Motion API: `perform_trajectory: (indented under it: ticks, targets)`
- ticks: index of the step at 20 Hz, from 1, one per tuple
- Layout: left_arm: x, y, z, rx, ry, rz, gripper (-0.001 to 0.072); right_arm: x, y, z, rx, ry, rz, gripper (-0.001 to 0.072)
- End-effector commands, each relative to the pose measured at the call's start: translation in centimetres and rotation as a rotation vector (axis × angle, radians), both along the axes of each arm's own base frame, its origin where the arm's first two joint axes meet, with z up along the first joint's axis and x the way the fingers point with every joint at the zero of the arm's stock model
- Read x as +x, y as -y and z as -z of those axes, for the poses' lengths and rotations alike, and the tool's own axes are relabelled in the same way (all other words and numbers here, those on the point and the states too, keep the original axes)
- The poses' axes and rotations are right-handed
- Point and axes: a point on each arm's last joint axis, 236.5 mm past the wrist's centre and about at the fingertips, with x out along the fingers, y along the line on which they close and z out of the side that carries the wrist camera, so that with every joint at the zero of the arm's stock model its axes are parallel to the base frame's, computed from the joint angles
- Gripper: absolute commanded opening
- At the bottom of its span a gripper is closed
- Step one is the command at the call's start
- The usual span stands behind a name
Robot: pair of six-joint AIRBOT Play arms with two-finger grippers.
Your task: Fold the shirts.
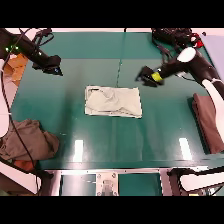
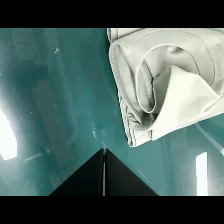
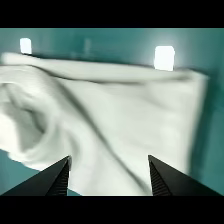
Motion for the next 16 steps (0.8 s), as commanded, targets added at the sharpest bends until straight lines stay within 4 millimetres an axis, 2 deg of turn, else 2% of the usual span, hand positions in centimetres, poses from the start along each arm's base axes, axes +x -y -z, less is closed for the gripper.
perform_trajectory:
  ticks: [1,3,4,6,9,10,11,13,15,16]
  targets:
    - [0.4,-0.1,0.1,0.0,0.013,-0.006,0.0027,-3.5,4.9,5.6,0.039,-0.16,0.087,0.0552]
    - [0.5,-0.1,0.0,-0.001,0.02,-0.008,0.0027,-4.5,3.7,8.9,0.105,-0.198,0.105,0.0552]
    - [0.5,-0.1,0.1,-0.001,0.019,-0.008,0.0026,-4.8,2.5,10.1,0.149,-0.209,0.1,0.0552]
    - [0.5,0.0,0.0,-0.002,0.019,-0.008,0.0027,-4.9,-0.4,11.5,0.228,-0.235,0.073,0.0552]
    - [0.4,0.0,0.1,-0.001,0.016,-0.007,0.0027,-4.0,-5.2,12.2,0.334,-0.216,0.067,0.0546]
    - [0.4,0.0,0.1,-0.001,0.015,-0.007,0.0027,-3.4,-6.3,12.1,0.353,-0.196,0.068,0.0323]
    - [0.3,0.0,0.1,-0.001,0.012,-0.006,0.0027,-2.8,-7.1,11.3,0.379,-0.166,0.056,0.0067]
    - [0.2,0.0,0.1,-0.001,0.006,-0.003,0.0027,-1.1,-7.9,7.5,0.428,-0.096,0.012,0.0017]
    - [0.0,0.0,0.1,0.0,-0.002,0.001,0.0027,1.2,-6.9,0.7,0.46,0.041,-0.027,0.0016]
    - [-0.1,-0.1,0.2,0.0,-0.005,0.002,0.0027,2.4,-5.6,-4.0,0.465,0.14,-0.035,0.0017]
